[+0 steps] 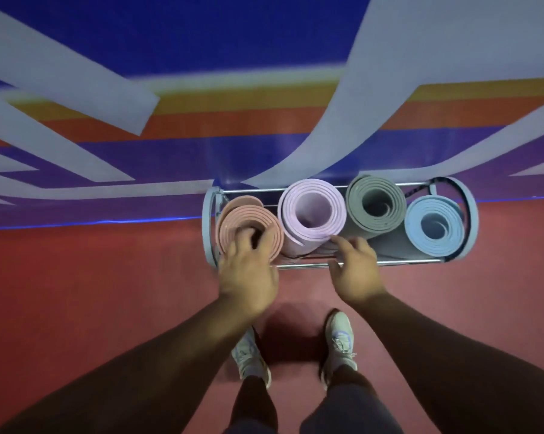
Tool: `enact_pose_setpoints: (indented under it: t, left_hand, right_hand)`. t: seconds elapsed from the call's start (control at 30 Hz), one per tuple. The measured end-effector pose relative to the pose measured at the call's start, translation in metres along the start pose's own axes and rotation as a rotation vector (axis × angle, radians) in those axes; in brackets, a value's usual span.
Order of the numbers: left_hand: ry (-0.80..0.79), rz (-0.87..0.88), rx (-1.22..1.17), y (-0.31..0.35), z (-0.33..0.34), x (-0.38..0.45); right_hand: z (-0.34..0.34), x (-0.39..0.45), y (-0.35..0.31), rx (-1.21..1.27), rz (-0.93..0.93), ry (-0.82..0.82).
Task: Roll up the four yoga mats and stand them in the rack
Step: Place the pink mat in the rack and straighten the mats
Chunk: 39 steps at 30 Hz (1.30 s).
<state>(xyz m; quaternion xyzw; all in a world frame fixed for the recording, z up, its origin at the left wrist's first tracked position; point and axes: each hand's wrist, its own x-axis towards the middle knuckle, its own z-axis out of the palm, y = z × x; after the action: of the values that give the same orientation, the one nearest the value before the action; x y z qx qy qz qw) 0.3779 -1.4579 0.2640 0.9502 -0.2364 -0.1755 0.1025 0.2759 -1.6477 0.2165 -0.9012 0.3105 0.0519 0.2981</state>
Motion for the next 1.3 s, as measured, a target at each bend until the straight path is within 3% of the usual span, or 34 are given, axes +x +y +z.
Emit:
enact_pose_setpoints:
  t: [0.1, 0.27, 0.4, 0.53, 0.63, 0.77, 0.87, 1.03, 1.17, 1.3]
  left_hand:
    - [-0.061, 0.197, -0.011, 0.048, 0.004, -0.003]
    - [-0.172, 0.308, -0.05, 0.13, 0.017, 0.018]
    - [-0.222, 0.345, 0.02, 0.189, 0.041, 0.052]
    - [-0.314, 0.209, 0.059, 0.228, 0.071, 0.09]
    - [-0.362, 0.106, 0.133, 0.234, 0.086, 0.109]
    - [-0.31, 0.104, 0.286, 0.234, 0.095, 0.11]
    - [-0.313, 0.073, 0.347, 0.222, 0.104, 0.098]
    - [-0.145, 0.137, 0.292, 0.194, 0.126, 0.07]
    - [-0.221, 0.162, 0.216, 0.189, 0.117, 0.088]
    - [-0.242, 0.183, 0.256, 0.186, 0.117, 0.087]
  right_hand:
    - [-0.034, -0.003, 0.035, -0.1, 0.036, 0.038]
    - [-0.098, 0.023, 0.1, -0.244, 0.078, -0.036]
    - [-0.121, 0.048, 0.141, -0.439, -0.007, -0.215]
    - [-0.124, 0.067, 0.167, -0.582, -0.205, -0.304]
    - [-0.12, 0.081, 0.175, -0.559, -0.21, -0.375]
    - [-0.112, 0.09, 0.175, -0.542, -0.17, -0.449]
    - [-0.115, 0.102, 0.17, -0.544, -0.151, -0.378]
    - [-0.113, 0.122, 0.154, -0.55, -0.164, -0.355]
    - [-0.107, 0.113, 0.151, -0.653, -0.177, -0.342]
    - [-0.116, 0.095, 0.159, -0.609, -0.202, -0.149]
